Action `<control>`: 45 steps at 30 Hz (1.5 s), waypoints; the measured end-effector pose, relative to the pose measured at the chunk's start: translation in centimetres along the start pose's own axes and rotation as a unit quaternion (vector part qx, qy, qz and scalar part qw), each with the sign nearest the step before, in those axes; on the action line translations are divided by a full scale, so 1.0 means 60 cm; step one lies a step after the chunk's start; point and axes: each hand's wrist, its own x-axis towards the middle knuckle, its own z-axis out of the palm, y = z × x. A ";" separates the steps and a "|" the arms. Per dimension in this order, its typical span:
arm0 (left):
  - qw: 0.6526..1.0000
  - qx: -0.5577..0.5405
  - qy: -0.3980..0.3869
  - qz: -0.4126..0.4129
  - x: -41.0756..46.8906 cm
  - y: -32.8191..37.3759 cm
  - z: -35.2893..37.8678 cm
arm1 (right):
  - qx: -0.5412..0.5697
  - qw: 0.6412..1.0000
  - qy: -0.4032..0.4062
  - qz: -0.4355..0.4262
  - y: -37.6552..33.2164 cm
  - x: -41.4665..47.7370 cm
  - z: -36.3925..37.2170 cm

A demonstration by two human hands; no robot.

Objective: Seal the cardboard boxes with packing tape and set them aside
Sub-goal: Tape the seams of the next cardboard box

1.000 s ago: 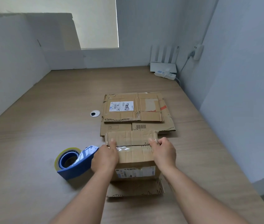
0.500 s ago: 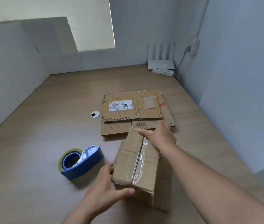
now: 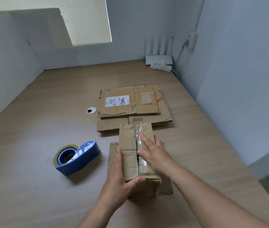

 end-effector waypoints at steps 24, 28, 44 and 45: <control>0.997 0.026 0.059 -0.042 0.017 0.034 0.021 | -0.353 0.920 -0.032 -0.168 -0.024 0.026 -0.007; 0.995 -0.010 0.077 -0.062 0.038 0.028 0.014 | -0.296 0.933 -0.034 -0.203 0.015 -0.013 -0.008; 0.998 0.062 -0.024 -0.006 0.004 -0.011 -0.034 | -0.277 0.869 0.179 -0.369 0.072 -0.002 0.020; 0.998 0.046 -0.042 -0.011 0.003 -0.010 -0.040 | -0.269 0.866 0.189 -0.377 0.077 0.000 0.025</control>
